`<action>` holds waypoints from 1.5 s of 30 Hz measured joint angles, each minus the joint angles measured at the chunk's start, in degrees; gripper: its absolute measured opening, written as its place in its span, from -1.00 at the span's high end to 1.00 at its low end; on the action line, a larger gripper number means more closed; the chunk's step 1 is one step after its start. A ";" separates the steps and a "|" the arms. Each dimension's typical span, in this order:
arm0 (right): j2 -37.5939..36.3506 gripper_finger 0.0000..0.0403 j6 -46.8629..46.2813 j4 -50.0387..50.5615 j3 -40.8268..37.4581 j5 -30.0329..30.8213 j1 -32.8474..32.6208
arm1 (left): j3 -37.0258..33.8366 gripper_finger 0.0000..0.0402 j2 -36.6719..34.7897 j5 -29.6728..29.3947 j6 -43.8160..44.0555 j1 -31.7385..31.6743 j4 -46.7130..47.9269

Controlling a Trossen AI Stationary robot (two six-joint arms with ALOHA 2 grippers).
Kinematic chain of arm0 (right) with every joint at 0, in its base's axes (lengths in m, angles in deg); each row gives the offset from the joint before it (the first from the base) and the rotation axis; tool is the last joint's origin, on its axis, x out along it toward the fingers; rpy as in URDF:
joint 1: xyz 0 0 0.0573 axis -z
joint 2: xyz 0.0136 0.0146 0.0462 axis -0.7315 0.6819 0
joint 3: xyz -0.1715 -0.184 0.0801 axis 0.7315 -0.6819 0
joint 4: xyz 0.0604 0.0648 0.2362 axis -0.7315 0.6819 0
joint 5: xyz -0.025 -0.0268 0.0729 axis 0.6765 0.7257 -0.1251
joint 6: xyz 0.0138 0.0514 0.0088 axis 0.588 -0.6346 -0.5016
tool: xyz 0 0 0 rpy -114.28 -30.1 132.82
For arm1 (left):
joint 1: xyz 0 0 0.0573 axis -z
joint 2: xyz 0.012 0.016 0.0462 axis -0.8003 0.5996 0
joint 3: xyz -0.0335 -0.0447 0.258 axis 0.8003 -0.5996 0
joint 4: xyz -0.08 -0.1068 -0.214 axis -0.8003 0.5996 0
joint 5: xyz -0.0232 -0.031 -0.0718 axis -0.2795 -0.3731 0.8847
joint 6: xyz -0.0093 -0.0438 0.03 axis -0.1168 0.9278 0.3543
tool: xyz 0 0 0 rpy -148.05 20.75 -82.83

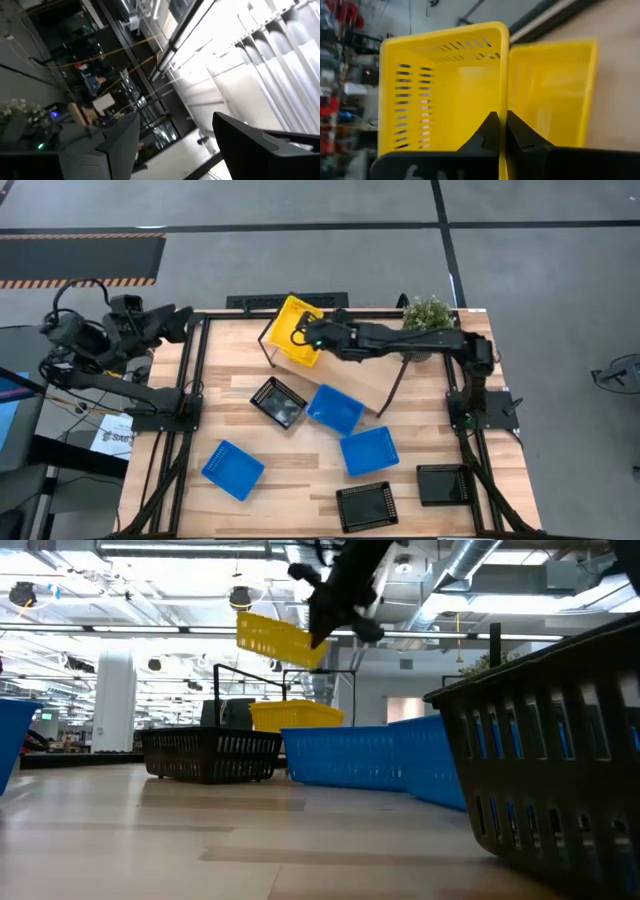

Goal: Stack baskets on shelf by color
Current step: Stack the yellow bin on the top of the yellow bin on the shelf

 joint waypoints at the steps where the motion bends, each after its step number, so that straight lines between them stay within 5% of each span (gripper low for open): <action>1: 0.93 0.93 -1.38 0.21 0.07 -0.04 0.15 | -0.02 -0.18 -0.14 -0.45 0.02 0.00 0.29; 12: 4.21 0.89 -8.30 5.46 0.13 2.59 1.64 | -0.02 -0.18 -0.22 -0.76 0.11 0.00 0.24; 45: 3.37 0.70 -0.72 10.39 0.07 0.85 3.16 | -0.02 -0.18 -0.19 -3.93 0.11 0.00 1.60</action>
